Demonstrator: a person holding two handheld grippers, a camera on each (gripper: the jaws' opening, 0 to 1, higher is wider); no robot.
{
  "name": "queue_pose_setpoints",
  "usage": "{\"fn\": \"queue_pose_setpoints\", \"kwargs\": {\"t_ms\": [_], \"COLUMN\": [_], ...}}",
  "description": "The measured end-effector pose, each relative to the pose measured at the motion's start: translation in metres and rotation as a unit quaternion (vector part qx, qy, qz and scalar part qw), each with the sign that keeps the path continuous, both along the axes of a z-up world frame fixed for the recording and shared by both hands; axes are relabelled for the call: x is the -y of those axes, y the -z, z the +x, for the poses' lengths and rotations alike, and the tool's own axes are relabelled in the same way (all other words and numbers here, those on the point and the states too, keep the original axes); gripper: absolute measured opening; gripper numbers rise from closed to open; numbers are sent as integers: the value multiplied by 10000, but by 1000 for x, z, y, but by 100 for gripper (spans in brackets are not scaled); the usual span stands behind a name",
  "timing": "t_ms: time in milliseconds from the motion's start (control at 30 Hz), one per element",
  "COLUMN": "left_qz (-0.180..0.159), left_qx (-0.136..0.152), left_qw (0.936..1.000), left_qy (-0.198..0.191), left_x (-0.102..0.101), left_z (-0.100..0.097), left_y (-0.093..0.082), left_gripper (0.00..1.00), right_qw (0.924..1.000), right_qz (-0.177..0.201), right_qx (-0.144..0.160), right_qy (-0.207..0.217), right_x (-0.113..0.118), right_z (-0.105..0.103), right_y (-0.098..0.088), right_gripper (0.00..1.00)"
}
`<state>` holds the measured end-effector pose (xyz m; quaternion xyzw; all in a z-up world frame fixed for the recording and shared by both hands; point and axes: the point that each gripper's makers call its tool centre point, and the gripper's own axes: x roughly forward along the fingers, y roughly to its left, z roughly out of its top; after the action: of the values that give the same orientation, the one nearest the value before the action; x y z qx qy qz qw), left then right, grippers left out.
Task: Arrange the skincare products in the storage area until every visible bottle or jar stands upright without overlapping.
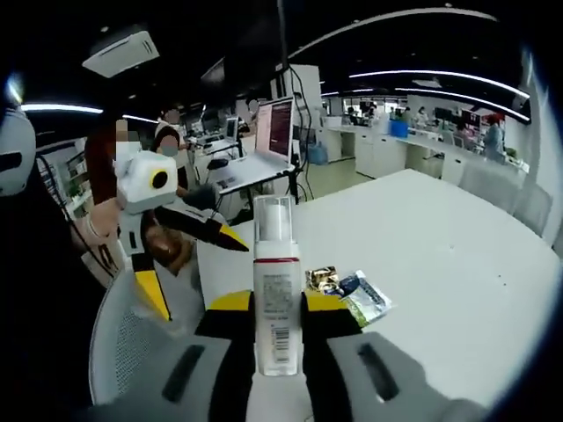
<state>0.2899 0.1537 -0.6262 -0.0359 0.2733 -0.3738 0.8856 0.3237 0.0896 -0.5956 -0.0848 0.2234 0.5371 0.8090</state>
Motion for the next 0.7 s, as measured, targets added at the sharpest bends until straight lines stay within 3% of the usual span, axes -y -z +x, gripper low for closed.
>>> {"fn": "queue_pose_setpoints", "kwargs": {"t_ms": [467, 700], "left_qz": [54, -130], "left_qx": [-54, -177], "left_qw": [9997, 9992], "left_qy": [251, 336], "left_x": [27, 45], "left_z": [-11, -12], "left_y": [4, 4], "left_gripper": [97, 97], "right_qw": [9984, 9966], "right_qz": [303, 432], "right_qx": [-346, -515], "right_qy": [326, 467], "right_x": [20, 31], "right_z": [-32, -44], "right_y": [24, 33], "right_gripper": [18, 18]}}
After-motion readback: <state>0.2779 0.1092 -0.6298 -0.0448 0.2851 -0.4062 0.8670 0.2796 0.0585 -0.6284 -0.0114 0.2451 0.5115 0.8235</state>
